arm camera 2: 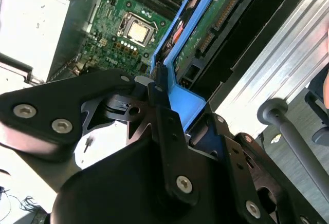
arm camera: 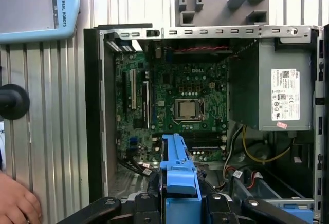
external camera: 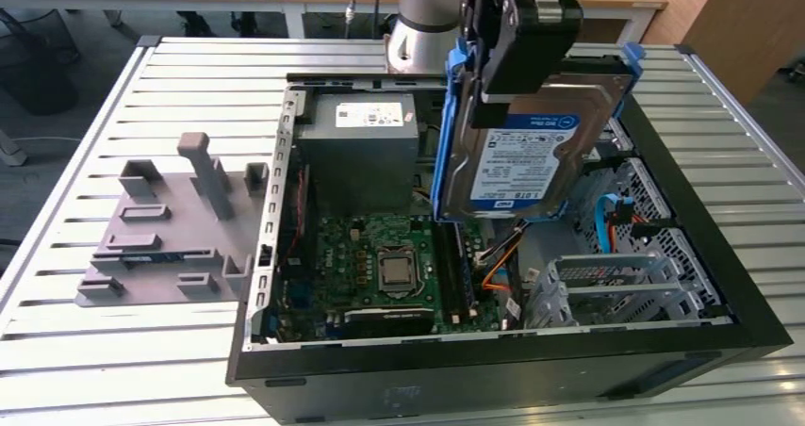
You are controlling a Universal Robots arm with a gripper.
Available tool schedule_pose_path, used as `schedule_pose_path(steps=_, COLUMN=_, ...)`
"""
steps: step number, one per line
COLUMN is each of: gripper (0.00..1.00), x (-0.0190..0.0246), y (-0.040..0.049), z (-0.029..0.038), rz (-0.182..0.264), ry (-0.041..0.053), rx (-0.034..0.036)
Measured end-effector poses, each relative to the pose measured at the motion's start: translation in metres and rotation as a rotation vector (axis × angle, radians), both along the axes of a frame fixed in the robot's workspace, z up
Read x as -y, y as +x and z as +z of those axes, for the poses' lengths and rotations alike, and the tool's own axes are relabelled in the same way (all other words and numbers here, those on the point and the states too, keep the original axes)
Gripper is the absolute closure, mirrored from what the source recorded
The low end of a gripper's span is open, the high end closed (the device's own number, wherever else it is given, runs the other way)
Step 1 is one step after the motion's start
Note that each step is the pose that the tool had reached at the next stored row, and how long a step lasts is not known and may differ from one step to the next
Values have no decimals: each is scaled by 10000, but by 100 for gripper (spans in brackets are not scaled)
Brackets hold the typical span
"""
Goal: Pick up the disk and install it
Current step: 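Insert the disk into the insertion slot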
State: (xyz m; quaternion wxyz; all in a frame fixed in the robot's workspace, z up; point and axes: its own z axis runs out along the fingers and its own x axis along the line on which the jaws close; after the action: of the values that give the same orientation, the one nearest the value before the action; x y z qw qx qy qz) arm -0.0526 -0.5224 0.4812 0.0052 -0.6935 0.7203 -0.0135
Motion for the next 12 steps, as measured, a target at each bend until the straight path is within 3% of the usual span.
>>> schedule_pose_path(steps=9, gripper=64, x=147, y=38, z=-22, rz=-1, ry=-32, rx=0)
schedule_pose_path(steps=12, gripper=64, x=191, y=87, z=-35, rz=-1, ry=-33, rx=0)
